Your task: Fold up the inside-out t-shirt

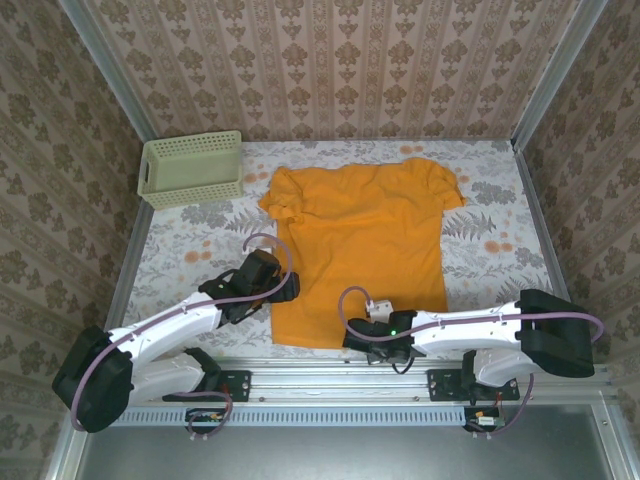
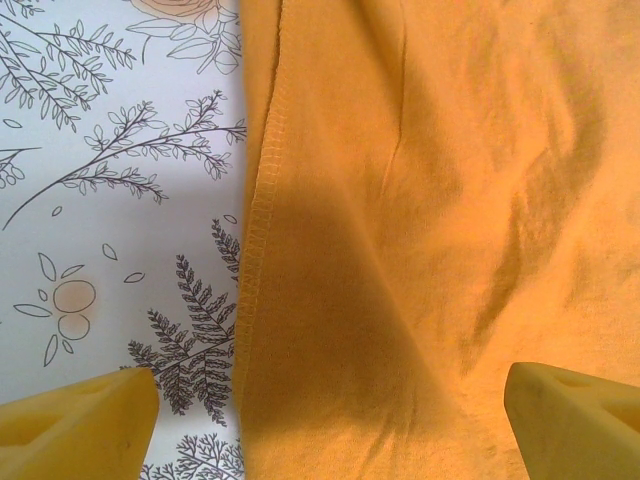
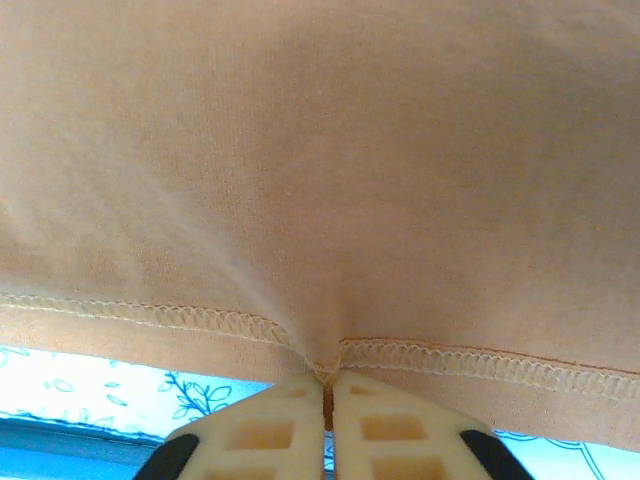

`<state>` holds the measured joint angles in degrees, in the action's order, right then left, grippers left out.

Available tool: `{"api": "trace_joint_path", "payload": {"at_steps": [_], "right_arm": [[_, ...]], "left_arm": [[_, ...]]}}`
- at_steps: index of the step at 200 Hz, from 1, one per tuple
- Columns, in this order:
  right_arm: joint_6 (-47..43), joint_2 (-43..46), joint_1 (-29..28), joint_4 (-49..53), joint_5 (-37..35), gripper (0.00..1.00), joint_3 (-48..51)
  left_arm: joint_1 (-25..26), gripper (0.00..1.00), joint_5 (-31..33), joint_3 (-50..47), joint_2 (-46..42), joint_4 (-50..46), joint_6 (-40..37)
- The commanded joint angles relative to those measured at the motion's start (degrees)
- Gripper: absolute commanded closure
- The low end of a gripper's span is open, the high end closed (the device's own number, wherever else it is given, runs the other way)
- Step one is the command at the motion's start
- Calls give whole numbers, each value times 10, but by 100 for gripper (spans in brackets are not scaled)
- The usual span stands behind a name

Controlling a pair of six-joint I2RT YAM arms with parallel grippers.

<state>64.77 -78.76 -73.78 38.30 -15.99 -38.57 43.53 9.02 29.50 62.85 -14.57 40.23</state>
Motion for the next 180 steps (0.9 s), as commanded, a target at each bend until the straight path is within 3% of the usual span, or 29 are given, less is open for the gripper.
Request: {"api": "trace_joint_path", "payload": {"at_steps": [1, 25, 51, 105, 124, 147, 180], "right_arm": [[1, 16, -4, 44, -23, 94, -23], [-6, 37, -4, 88, -36, 96, -44], [-12, 85, -4, 140, -70, 98, -69], [-54, 180, 45, 117, -64, 97, -73], [-70, 196, 65, 108, -66, 97, -85], [-89, 214, 86, 90, -59, 98, -94], [-101, 236, 108, 73, -46, 98, -95]], "left_arm": [[9, 9, 3, -2, -13, 1, -19], [23, 8, 11, 3, -19, 1, -35], [73, 7, 37, 10, -37, 16, -73], [202, 2, 26, -40, -100, 191, -174], [238, 0, 21, -28, -70, 221, -200], [255, 0, -22, -5, -4, 265, -216], [275, 0, -36, 47, 89, 278, -233]]}}
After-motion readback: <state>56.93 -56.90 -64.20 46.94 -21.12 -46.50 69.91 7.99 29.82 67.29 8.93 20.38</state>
